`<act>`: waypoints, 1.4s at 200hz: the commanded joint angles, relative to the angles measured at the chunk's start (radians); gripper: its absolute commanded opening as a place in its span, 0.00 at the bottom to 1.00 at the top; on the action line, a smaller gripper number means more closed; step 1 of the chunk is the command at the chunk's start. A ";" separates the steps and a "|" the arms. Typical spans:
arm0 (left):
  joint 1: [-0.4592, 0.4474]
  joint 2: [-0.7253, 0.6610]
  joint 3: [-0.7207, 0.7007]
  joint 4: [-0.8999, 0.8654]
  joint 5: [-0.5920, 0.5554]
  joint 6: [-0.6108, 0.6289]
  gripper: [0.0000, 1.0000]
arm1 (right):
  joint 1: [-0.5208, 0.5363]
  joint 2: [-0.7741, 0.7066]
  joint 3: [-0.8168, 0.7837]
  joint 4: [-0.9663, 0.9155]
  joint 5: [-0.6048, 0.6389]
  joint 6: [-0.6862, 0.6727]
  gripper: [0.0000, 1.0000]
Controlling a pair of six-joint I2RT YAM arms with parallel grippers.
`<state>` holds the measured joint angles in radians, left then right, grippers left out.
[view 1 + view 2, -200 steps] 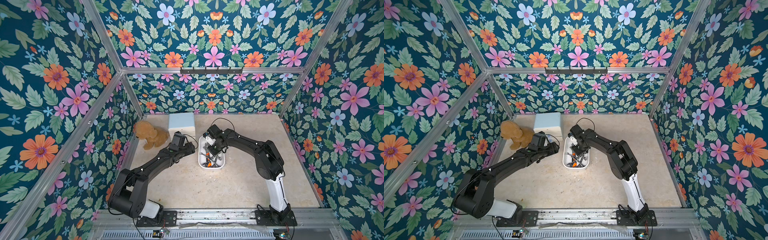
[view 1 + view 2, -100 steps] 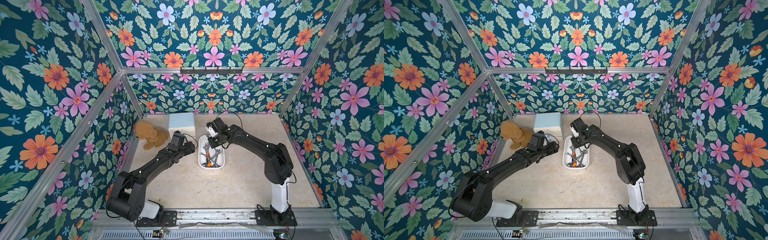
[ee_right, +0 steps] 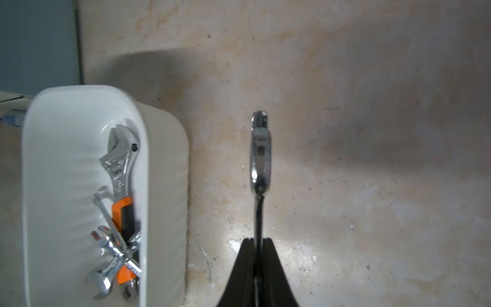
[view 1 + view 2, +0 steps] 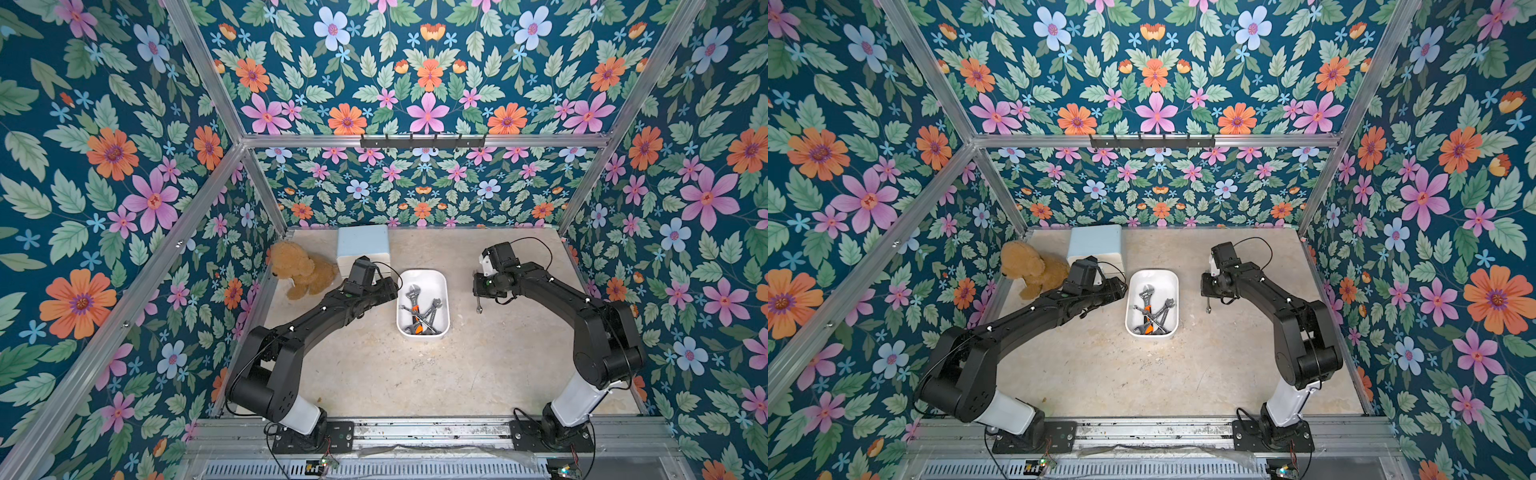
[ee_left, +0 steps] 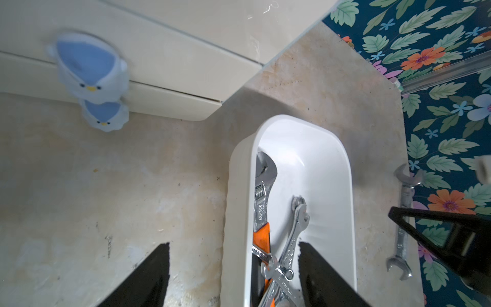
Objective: Take out the wrench from the storage box
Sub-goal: Place the wrench at the center of the board.
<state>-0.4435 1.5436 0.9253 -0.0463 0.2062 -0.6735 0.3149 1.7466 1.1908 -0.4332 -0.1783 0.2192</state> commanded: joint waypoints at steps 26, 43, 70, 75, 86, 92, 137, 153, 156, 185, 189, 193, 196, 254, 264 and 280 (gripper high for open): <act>0.000 0.027 0.018 -0.005 0.017 0.003 0.79 | -0.034 0.086 -0.003 0.036 -0.011 -0.029 0.00; -0.001 0.030 0.021 -0.008 0.021 0.006 0.78 | -0.046 0.105 -0.003 0.028 -0.003 -0.041 0.00; 0.000 0.035 0.027 -0.010 0.027 0.012 0.78 | -0.061 0.119 -0.003 0.013 0.010 -0.069 0.00; 0.000 0.036 0.027 -0.010 0.027 0.012 0.78 | -0.064 0.121 -0.002 0.009 0.012 -0.073 0.00; 0.000 0.039 0.027 -0.010 0.029 0.013 0.78 | -0.069 0.124 -0.002 0.003 0.019 -0.079 0.01; 0.001 0.039 0.027 -0.010 0.029 0.012 0.78 | -0.072 0.126 0.002 -0.009 0.021 -0.084 0.02; 0.002 0.033 0.032 -0.022 0.020 0.020 0.78 | -0.110 0.131 0.012 -0.064 0.043 -0.097 0.19; 0.002 0.026 0.032 -0.024 0.013 0.023 0.78 | -0.124 0.131 0.016 -0.080 0.040 -0.099 0.25; 0.002 0.024 0.032 -0.024 0.013 0.023 0.78 | -0.125 0.131 0.016 -0.083 0.040 -0.100 0.25; 0.002 0.019 0.034 -0.026 0.012 0.028 0.78 | -0.128 0.129 0.023 -0.108 0.061 -0.112 0.31; 0.003 0.019 0.033 -0.026 0.013 0.028 0.78 | -0.128 0.130 0.023 -0.111 0.063 -0.112 0.32; 0.003 0.018 0.033 -0.026 0.012 0.028 0.78 | -0.128 0.130 0.023 -0.115 0.064 -0.114 0.32; 0.003 0.018 0.032 -0.026 0.012 0.028 0.78 | -0.129 0.128 0.023 -0.116 0.067 -0.115 0.32; 0.003 -0.001 0.012 -0.018 0.011 0.028 0.78 | -0.128 0.111 -0.007 -0.125 0.133 -0.119 0.32; 0.003 -0.004 0.011 -0.018 0.011 0.028 0.78 | -0.128 0.104 -0.012 -0.127 0.146 -0.120 0.32; 0.003 -0.009 0.007 -0.016 0.010 0.026 0.78 | -0.128 0.092 -0.020 -0.132 0.169 -0.121 0.32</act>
<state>-0.4408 1.5440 0.9356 -0.0681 0.2279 -0.6540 0.1871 1.8568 1.1797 -0.5301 -0.0731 0.1066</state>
